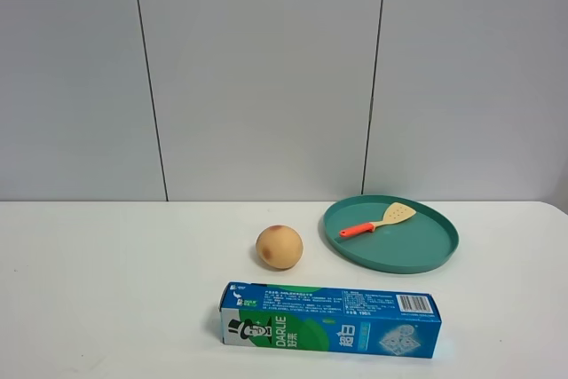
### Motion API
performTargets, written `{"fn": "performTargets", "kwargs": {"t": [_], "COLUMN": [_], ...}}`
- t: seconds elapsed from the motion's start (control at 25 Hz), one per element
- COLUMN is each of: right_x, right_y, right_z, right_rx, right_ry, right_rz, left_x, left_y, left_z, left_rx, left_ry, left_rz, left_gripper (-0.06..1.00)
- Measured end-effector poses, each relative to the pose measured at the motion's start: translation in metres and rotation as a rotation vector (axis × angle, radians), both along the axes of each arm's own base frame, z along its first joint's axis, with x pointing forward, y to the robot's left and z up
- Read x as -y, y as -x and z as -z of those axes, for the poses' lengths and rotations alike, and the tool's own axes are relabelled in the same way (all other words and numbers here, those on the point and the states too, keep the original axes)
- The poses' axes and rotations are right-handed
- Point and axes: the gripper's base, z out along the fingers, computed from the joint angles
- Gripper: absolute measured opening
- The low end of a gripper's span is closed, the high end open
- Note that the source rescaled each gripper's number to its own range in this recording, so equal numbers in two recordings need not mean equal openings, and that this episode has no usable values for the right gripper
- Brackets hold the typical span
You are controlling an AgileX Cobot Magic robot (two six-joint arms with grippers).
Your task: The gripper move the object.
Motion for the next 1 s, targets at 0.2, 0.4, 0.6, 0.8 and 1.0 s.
{"fn": "performTargets", "kwargs": {"t": [0.2,0.4,0.6,0.8,1.0], "right_x": [0.0,0.0,0.0,0.0,0.0], "right_y": [0.0,0.0,0.0,0.0,0.0], "right_z": [0.0,0.0,0.0,0.0,0.0], "right_rx": [0.0,0.0,0.0,0.0,0.0], "right_ry": [0.0,0.0,0.0,0.0,0.0], "right_rz": [0.0,0.0,0.0,0.0,0.0], "left_x": [0.0023,0.0068,0.0084,0.0087,0.0087], "left_y": [0.0084,0.0025,0.002,0.002,0.002], "left_z": [0.0004,0.0051,0.0048,0.0048,0.0048], "left_rx": [0.155,0.184,0.19,0.19,0.19], "left_ry": [0.002,0.026,0.028,0.031,0.03], "left_rz": [0.016,0.064,0.083,0.085,0.085], "left_gripper": [0.9,0.9,0.9,0.9,0.9]}}
